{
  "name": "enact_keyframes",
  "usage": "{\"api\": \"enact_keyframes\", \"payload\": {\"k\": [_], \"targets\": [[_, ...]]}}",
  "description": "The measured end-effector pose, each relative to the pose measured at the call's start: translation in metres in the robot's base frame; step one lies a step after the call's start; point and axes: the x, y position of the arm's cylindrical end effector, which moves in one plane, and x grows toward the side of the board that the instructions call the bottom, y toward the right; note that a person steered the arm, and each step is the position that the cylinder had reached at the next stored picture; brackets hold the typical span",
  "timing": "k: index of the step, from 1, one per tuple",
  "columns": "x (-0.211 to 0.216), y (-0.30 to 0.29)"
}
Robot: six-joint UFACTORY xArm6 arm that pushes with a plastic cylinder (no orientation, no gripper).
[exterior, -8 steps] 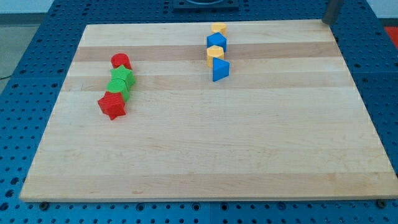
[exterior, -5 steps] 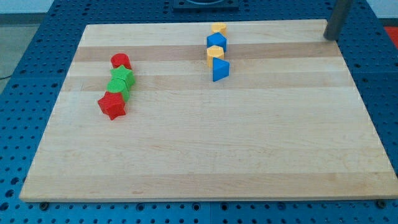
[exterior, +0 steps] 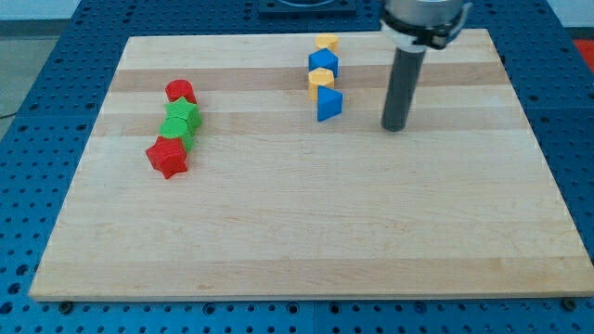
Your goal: Separate yellow hexagon from blue blocks
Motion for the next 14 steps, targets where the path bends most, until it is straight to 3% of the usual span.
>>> {"api": "enact_keyframes", "payload": {"k": [2, 7, 10, 12, 14], "targets": [[-0.007, -0.047], [-0.081, -0.077], [-0.077, -0.055], [0.000, -0.074], [-0.027, -0.085]]}}
